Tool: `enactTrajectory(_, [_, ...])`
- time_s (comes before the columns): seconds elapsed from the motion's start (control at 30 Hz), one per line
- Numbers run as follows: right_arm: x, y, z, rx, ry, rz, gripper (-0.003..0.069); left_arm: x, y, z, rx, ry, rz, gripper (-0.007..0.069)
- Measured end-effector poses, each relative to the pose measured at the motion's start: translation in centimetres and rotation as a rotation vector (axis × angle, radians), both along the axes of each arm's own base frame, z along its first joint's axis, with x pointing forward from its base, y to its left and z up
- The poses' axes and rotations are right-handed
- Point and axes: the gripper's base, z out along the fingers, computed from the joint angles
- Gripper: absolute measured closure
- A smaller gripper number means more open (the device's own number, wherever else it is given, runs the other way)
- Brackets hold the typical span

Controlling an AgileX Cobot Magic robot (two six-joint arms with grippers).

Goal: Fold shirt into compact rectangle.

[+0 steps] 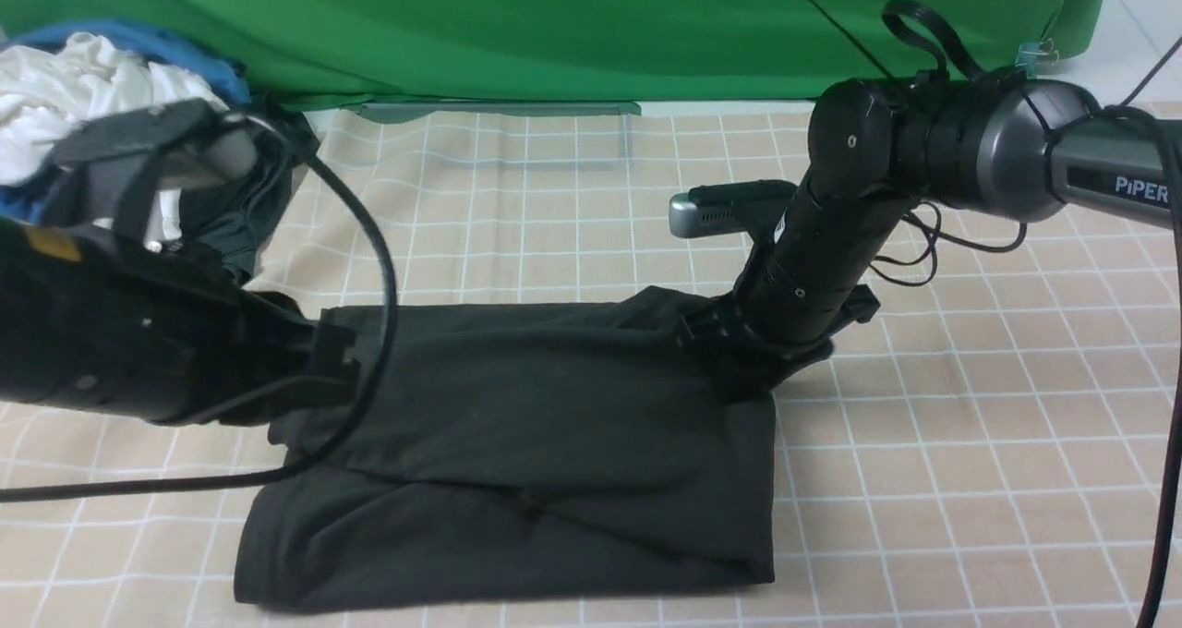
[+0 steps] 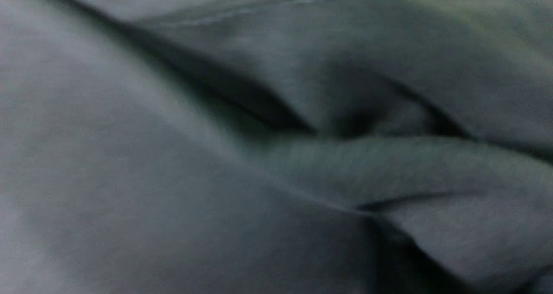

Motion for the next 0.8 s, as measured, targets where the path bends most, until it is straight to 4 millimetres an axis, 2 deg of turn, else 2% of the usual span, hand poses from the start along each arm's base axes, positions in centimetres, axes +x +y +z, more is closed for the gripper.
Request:
enactTrajectory(0.03, [0.1, -0.1, 0.2, -0.004, 0.000, 0.008, 0.0539, -0.4, 0.2, 0.4, -0.002, -0.021, 0.009, 0.0608])
enactTrajectory(0.1, [0.2, -0.5, 0.4, -0.016, 0.013, 0.016, 0.0540, -0.7, 0.3, 0.7, -0.002, -0.034, 0.013, 0.0608])
enactTrajectory(0.23, [0.6, -2.6, 1.2, -0.089, 0.061, 0.027, 0.0538, -1.1, 0.4, 1.1, -0.009, -0.050, 0.019, 0.0606])
enactTrajectory(0.3, [1.0, -5.1, 2.0, -0.154, 0.068, 0.000, 0.0538, -1.2, 0.4, 1.1, -0.009, -0.047, 0.016, 0.0607])
enactTrajectory(0.4, [1.1, -7.0, 2.7, -0.191, 0.077, -0.020, 0.0525, -1.3, 0.4, 1.1, -0.010, -0.039, 0.014, 0.0606])
enactTrajectory(0.43, [1.1, -7.4, 2.8, -0.198, 0.086, -0.026, 0.0507, -1.3, 0.4, 1.1, -0.011, -0.039, 0.014, 0.0606])
enactTrajectory(0.53, [0.9, -7.8, 3.0, -0.216, 0.111, -0.025, 0.0358, -1.3, 0.4, 1.1, -0.012, -0.041, 0.015, 0.0606])
enactTrajectory(0.6, [0.8, -7.9, 3.4, -0.212, 0.102, 0.000, 0.0213, -1.2, 0.4, 1.1, -0.014, -0.047, 0.018, 0.0606])
enactTrajectory(0.67, [0.5, -7.8, 4.4, -0.208, 0.073, 0.025, 0.0167, -1.2, 0.4, 1.2, -0.015, -0.050, 0.020, 0.0606])
enactTrajectory(0.7, [0.3, -7.9, 5.3, -0.209, 0.049, 0.033, 0.0179, -1.2, 0.4, 1.2, -0.016, -0.052, 0.021, 0.0606])
enactTrajectory(0.73, [0.1, -8.0, 6.2, -0.210, 0.024, 0.035, 0.0223, -1.2, 0.4, 1.2, -0.016, -0.052, 0.021, 0.0606])
enactTrajectory(0.8, [-0.9, -8.4, 9.4, -0.202, -0.058, 0.030, 0.0402, -1.2, 0.3, 1.2, -0.017, -0.046, 0.019, 0.0606])
